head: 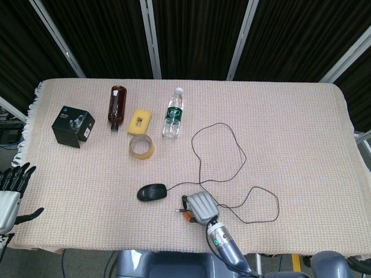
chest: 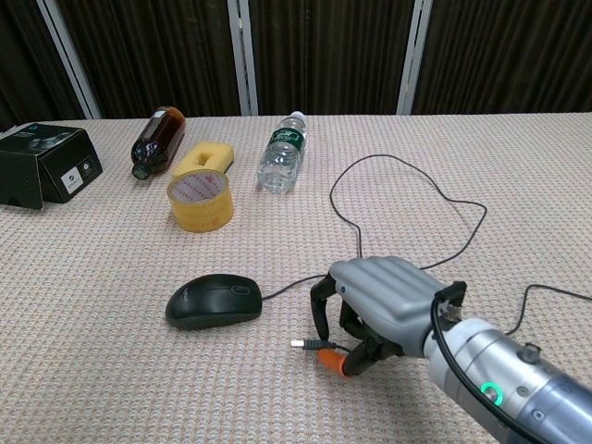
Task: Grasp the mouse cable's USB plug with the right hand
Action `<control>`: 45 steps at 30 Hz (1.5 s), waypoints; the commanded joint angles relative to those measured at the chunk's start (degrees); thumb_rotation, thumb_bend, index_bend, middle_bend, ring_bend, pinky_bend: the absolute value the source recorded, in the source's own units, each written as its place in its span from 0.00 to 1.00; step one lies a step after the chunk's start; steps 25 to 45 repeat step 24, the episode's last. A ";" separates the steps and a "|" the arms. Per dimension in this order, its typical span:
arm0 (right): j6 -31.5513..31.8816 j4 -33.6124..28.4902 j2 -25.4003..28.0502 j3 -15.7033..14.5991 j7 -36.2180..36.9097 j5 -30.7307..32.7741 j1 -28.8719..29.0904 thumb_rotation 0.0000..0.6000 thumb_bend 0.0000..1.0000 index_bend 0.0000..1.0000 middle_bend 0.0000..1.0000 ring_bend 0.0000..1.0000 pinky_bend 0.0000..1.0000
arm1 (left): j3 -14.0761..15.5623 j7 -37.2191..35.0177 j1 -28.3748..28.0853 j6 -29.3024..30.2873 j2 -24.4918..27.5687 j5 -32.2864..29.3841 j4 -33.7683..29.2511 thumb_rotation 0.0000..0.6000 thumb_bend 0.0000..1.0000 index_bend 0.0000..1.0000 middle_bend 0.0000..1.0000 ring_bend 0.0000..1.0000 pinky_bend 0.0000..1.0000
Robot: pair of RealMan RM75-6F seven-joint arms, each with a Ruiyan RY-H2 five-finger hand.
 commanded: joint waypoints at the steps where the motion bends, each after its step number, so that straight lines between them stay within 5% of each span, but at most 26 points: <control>1: 3.47 0.70 0.95 0.95 2.31 -4.74 -0.34 1.00 0.39 0.68 1.00 1.00 0.75 | -0.02 0.25 0.02 0.24 -0.07 0.19 0.27 1.00 0.01 0.00 0.00 0.00 0.00; 11: 13.49 4.50 4.33 0.75 21.08 -17.18 -3.82 1.00 0.39 0.67 1.00 1.00 0.75 | 0.00 1.10 0.10 0.32 -0.35 0.08 0.33 1.00 0.01 0.00 0.00 0.00 0.00; 24: 21.33 11.25 1.80 -0.26 35.88 -22.17 -8.30 1.00 0.40 0.68 1.00 1.00 0.75 | -0.10 1.02 0.18 0.46 -0.40 -0.08 0.35 1.00 0.01 0.00 0.00 0.00 0.00; 45: 21.33 11.25 1.80 -0.26 35.88 -22.17 -8.30 1.00 0.40 0.68 1.00 1.00 0.75 | -0.10 1.02 0.18 0.46 -0.40 -0.08 0.35 1.00 0.01 0.00 0.00 0.00 0.00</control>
